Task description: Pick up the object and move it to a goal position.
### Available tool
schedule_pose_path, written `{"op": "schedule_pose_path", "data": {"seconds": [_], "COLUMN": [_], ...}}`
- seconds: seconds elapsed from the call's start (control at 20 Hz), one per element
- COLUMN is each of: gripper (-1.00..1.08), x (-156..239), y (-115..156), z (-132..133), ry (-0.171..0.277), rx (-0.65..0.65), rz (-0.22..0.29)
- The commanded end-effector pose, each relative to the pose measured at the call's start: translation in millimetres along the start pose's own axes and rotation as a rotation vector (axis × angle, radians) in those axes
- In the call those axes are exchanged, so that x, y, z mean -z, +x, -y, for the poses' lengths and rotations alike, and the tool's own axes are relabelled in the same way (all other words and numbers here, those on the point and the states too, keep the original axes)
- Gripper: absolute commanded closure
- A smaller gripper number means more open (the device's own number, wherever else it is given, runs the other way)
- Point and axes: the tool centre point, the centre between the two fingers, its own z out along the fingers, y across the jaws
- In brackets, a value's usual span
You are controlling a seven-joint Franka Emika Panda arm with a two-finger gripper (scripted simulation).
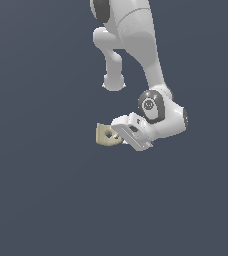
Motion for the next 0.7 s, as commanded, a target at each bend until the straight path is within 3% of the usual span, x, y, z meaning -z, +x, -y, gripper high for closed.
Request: {"op": "schedule_pose_path", "data": {"seconds": [0.0,0.65], "gripper": [1.08,1.08], "x": [18,122], "y": [3,21], "z": [-23,-150], "ry": [0.001,-0.005], "rx": [-0.002,-0.008], "rz": [0.001,0.009]}}
